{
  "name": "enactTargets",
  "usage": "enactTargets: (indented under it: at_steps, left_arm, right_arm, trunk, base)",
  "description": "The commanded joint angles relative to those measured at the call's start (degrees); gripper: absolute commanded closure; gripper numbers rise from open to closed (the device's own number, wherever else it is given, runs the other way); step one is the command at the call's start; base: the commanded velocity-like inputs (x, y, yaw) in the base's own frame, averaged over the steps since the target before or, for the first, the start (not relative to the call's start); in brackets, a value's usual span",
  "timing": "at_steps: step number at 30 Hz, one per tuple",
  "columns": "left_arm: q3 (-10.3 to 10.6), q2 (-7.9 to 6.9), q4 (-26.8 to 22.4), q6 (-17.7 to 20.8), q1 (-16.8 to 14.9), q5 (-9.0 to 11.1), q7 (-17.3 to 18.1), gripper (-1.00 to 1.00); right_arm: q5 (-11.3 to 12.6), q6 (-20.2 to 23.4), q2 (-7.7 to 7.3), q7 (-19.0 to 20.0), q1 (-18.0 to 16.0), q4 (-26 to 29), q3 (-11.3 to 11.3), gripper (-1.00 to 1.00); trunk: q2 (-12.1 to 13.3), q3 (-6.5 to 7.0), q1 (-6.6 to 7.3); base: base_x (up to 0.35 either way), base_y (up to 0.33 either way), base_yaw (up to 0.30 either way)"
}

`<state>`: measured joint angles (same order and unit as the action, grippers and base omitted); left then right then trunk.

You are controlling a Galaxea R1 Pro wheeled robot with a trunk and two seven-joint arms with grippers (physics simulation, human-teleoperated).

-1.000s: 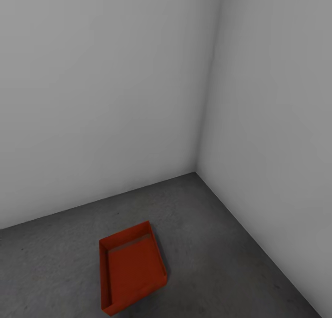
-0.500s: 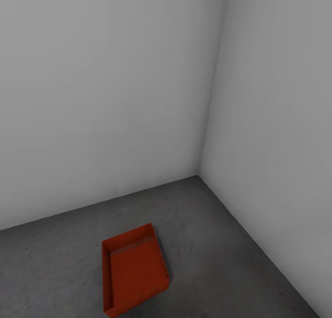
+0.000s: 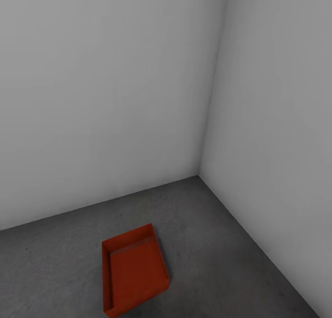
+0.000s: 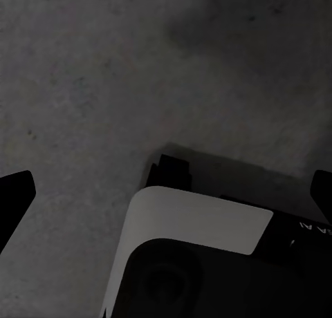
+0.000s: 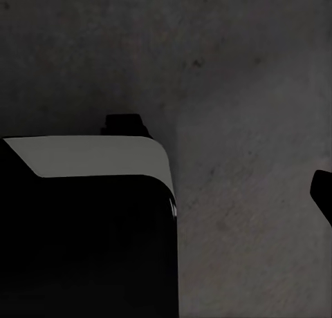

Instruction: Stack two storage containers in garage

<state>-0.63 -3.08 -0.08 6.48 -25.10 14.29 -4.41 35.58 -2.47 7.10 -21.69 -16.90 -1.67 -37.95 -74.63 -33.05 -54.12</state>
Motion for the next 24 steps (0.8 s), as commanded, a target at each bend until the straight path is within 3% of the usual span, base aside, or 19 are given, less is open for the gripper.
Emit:
enactTargets:
  at_steps: [1, 24]
  left_arm:
    - [-0.03, 0.00, -0.01, 0.20, -0.03, 0.30, -0.13, -1.00]
    - [-0.02, 0.00, -0.01, 0.20, -0.03, 0.30, -0.14, -1.00]
  right_arm:
    - [0.55, -0.25, 0.05, -0.02, -0.06, -0.17, -0.47, -1.00]
    - [0.94, -0.76, -0.08, -0.02, -0.06, -0.17, -0.46, -1.00]
  trunk:
    - [-0.03, -0.05, 0.00]
    - [-0.03, 0.74, 0.00]
  base:
    - [0.000, 0.000, 0.000]
    - [0.000, 0.000, 0.020]
